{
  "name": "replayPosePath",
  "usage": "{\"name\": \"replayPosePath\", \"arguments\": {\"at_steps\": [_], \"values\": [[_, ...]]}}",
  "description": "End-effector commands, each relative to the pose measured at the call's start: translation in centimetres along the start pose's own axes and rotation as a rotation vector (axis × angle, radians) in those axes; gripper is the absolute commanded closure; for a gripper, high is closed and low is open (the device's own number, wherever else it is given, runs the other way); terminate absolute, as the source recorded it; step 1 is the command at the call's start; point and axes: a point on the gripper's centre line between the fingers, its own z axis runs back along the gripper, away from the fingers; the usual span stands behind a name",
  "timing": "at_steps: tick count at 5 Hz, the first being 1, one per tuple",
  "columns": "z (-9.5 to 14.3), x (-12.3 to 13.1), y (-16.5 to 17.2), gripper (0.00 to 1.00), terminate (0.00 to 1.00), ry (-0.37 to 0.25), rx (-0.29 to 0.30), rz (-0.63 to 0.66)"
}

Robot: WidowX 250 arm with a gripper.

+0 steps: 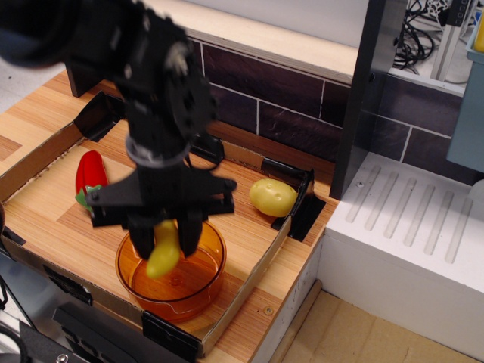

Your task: Put banana in pot

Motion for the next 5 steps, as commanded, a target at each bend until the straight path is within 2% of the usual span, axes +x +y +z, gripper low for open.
{"name": "replayPosePath", "arguments": {"at_steps": [1,2,3,4,5], "values": [[2.5,1.6,-0.1,0.00,0.00,-0.015,-0.051,0.023],[5.4,2.9,0.0,0.00,0.00,-0.040,-0.098,0.068],[8.9,4.6,0.3,0.00,0.00,-0.015,-0.142,0.124],[10.4,6.8,0.5,0.00,0.00,0.020,-0.072,0.145],[10.4,6.8,0.5,0.00,0.00,0.020,-0.072,0.145]]}}
